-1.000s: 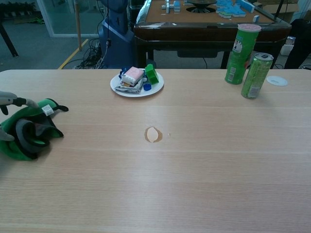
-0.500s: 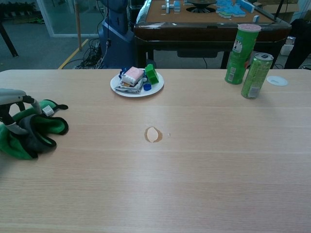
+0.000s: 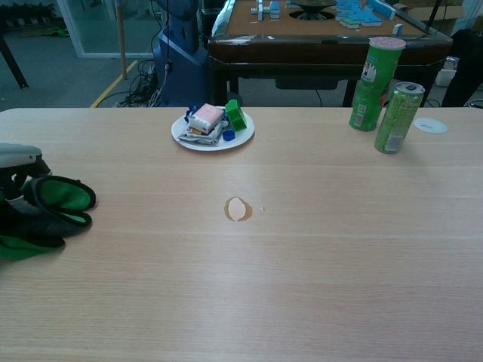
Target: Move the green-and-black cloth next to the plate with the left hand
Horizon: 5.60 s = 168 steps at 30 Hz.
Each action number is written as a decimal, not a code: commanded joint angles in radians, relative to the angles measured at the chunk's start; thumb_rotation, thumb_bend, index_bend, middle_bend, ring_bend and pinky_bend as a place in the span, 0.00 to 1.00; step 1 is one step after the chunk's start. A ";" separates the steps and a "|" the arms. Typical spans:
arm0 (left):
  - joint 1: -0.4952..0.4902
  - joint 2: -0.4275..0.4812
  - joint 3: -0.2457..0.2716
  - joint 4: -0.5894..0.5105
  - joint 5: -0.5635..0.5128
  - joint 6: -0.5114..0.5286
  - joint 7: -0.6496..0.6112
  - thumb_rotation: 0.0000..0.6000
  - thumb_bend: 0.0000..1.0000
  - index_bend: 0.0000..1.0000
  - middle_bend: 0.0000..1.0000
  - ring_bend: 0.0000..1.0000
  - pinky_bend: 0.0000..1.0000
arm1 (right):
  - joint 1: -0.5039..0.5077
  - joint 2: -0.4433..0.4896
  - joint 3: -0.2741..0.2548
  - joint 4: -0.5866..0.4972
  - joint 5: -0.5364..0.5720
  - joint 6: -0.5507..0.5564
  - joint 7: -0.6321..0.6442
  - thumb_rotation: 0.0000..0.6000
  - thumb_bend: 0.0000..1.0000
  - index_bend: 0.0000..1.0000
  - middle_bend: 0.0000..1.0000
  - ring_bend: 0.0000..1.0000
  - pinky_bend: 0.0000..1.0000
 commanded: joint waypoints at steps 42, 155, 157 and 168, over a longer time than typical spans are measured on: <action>-0.293 -0.167 -0.187 -0.110 0.332 -0.066 -0.459 1.00 0.24 0.69 0.75 0.77 1.00 | -0.001 0.011 0.007 -0.013 0.015 -0.014 -0.016 1.00 0.17 0.23 0.22 0.17 0.22; -0.498 -0.444 0.065 0.326 0.638 -0.122 -0.970 1.00 0.23 0.62 0.70 0.71 0.90 | 0.046 0.002 0.019 -0.051 0.077 -0.090 -0.094 1.00 0.17 0.23 0.22 0.17 0.22; -0.502 -0.444 0.072 0.326 0.643 -0.125 -0.970 1.00 0.23 0.62 0.70 0.71 0.90 | 0.047 0.001 0.019 -0.049 0.075 -0.089 -0.092 1.00 0.17 0.23 0.22 0.17 0.22; -0.471 -0.469 0.078 0.452 0.609 -0.138 -0.807 1.00 0.23 0.62 0.70 0.71 0.90 | 0.041 0.004 0.017 -0.053 0.068 -0.078 -0.091 1.00 0.17 0.23 0.22 0.17 0.22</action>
